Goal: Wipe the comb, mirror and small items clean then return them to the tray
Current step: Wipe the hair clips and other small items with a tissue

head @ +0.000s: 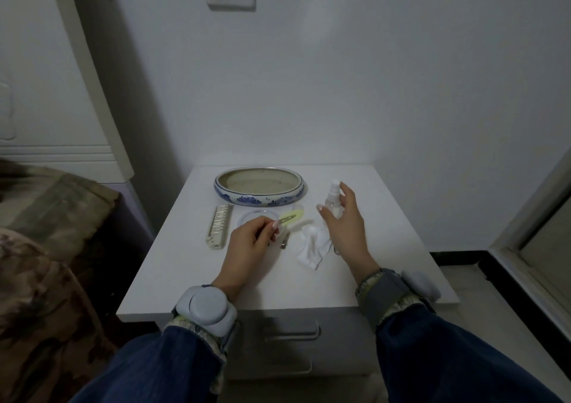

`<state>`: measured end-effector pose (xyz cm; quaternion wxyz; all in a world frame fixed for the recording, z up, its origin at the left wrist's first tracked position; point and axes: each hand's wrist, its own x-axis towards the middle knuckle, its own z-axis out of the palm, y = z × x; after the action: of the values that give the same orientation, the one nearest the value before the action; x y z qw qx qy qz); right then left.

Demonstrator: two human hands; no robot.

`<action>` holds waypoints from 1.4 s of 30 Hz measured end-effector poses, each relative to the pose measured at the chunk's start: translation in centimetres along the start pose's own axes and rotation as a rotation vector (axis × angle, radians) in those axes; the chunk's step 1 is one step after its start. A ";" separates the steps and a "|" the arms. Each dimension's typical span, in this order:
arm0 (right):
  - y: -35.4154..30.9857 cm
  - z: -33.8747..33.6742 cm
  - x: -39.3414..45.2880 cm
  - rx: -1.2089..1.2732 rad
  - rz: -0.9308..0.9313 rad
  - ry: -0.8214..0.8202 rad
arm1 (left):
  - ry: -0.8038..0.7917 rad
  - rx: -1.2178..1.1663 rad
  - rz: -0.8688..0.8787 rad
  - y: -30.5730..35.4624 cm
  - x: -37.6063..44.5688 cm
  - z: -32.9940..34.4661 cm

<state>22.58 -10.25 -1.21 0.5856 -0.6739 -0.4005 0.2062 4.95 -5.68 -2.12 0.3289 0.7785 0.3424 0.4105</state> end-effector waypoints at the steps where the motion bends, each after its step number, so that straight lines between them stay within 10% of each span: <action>1: 0.0 0.1 0.0 -0.011 0.011 -0.001 | 0.001 0.005 0.002 0.0 0.0 0.0; 7: -0.4 0.0 -0.2 0.024 0.016 0.064 | 0.014 0.008 -0.013 0.0 0.0 0.0; 17: -3.2 -1.6 -0.7 0.784 0.248 -0.149 | 0.073 -0.090 -0.104 -0.4 0.3 0.1; 23: -3.3 -1.3 -1.4 0.583 0.163 -0.303 | 0.106 -0.169 -0.138 -0.1 0.3 0.0; 32: -2.1 -0.1 -2.8 -0.354 -0.423 -0.081 | 0.138 -0.159 -0.192 -0.4 0.4 0.2; 42: -2.3 -0.1 -2.9 -0.371 -0.494 0.007 | 0.132 -0.150 -0.190 -0.3 0.3 0.3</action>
<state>20.24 -12.61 0.41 0.4863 -0.6524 -0.5809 -0.0216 5.30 -5.33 -2.33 0.4003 0.6870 0.4038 0.4525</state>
